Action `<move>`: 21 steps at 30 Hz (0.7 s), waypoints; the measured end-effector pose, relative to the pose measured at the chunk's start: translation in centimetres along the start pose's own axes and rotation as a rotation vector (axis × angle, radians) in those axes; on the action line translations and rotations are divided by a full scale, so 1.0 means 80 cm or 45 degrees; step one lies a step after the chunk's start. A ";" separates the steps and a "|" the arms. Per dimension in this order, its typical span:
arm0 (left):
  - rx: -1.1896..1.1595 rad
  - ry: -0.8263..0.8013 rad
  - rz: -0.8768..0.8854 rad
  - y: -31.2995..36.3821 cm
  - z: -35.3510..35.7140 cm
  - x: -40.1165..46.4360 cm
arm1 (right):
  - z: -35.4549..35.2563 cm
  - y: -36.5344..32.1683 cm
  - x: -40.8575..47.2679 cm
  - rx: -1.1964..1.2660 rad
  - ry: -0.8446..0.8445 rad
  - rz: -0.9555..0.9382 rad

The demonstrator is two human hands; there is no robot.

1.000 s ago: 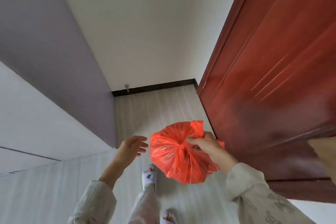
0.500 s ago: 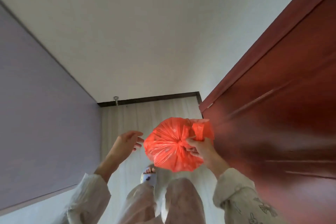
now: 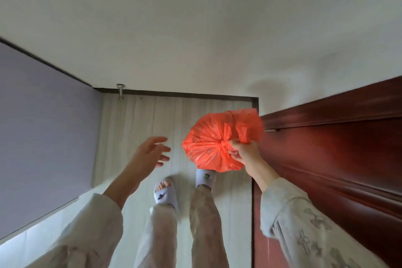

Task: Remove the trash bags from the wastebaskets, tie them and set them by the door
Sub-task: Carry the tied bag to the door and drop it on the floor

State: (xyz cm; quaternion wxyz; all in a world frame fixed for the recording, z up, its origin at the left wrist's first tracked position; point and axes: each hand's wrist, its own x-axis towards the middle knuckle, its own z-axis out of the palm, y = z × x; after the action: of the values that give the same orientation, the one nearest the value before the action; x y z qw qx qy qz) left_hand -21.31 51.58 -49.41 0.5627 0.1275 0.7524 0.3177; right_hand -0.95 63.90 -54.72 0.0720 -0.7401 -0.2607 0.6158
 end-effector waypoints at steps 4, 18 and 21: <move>0.028 -0.072 -0.035 -0.014 0.046 0.075 | -0.004 0.002 0.115 -0.031 0.058 0.014; 0.088 -0.080 -0.186 -0.077 0.124 0.225 | -0.019 -0.008 0.356 0.227 0.072 0.007; 0.102 -0.088 -0.229 -0.080 0.133 0.228 | -0.011 0.004 0.363 0.295 -0.045 0.095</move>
State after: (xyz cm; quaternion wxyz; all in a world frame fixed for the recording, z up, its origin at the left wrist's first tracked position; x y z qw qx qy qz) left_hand -16.49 60.28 -69.11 0.6091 0.0927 0.7531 0.2308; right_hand 3.03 77.61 -80.05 0.1295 -0.7250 -0.1613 0.6569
